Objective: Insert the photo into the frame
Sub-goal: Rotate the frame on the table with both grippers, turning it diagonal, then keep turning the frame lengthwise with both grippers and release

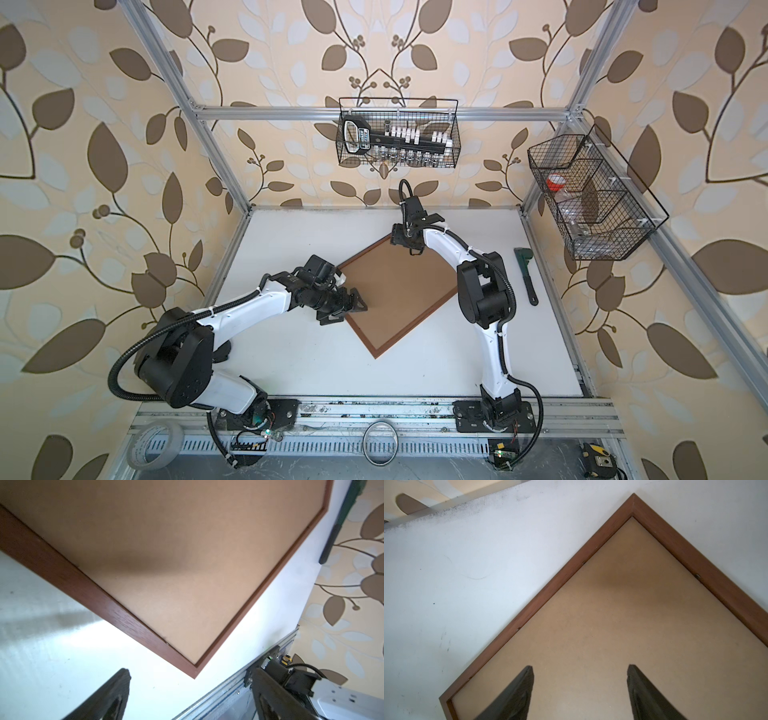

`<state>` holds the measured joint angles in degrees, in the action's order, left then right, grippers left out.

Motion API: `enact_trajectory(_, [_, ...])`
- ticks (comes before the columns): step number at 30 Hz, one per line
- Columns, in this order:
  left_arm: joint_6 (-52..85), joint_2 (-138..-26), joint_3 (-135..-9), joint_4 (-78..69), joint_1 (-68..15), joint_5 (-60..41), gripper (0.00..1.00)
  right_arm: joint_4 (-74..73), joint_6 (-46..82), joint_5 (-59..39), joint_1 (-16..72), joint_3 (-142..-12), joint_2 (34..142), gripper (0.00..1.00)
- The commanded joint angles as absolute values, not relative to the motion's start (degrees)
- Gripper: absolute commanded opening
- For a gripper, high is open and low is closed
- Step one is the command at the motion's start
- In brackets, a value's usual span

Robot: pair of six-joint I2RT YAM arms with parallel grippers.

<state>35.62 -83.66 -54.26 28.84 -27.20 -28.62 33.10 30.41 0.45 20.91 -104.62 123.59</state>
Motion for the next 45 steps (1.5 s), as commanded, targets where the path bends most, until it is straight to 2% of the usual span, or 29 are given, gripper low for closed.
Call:
enact_trajectory(1, [27.15, -80.17, -60.25, 36.73, -24.15, -27.7, 0.94, 36.32, 28.92, 3.25, 18.9, -98.61, 116.33, 0.72])
enact_trajectory(6, [25.83, -85.54, -65.81, 29.48, -15.08, -14.76, 0.97, 27.84, 32.79, 4.88, 18.87, -77.39, 99.97, 0.72])
enact_trajectory(10, [24.61, -96.82, -73.89, 24.89, -14.41, -9.45, 0.97, 26.12, 36.66, 1.67, 18.66, -64.57, 91.2, 0.72])
enact_trajectory(14, [20.75, -108.4, -84.05, 26.95, -14.41, -8.31, 0.98, 24.21, 38.44, -1.95, 17.74, -54.38, 84.86, 0.72])
enact_trajectory(16, [19.48, -112.26, -86.91, 26.71, -14.03, -8.3, 0.99, 22.86, 38.36, -4.27, 16.82, -50.95, 83.34, 0.76])
enact_trajectory(19, [19.73, -116.98, -90.38, 26.21, -13.31, -10.81, 0.99, 20.07, 38.6, -8.26, 14.88, -46.85, 83.21, 0.81])
enact_trajectory(22, [21.14, -120.52, -92.23, 25.79, -13.06, -15.39, 0.98, 17.72, 39.46, -10.66, 13.45, -45.05, 84.81, 0.82])
enact_trajectory(33, [29.67, -113.57, -73.84, 15.61, -13.17, -25.76, 0.95, 10.47, 42.57, -18.01, 13.39, -50.11, 97.65, 0.8])
enact_trajectory(39, [35.46, -103.06, -56.07, 10.64, -16.19, -28.93, 0.94, 16.29, 37.87, -14.83, 17.51, -62.61, 104.66, 0.79])
enact_trajectory(45, [40.04, -91.73, -42.89, 9.22, -19.17, -27.69, 0.93, 18.2, 35.27, -12.24, 18.92, -65.86, 106.79, 0.77])
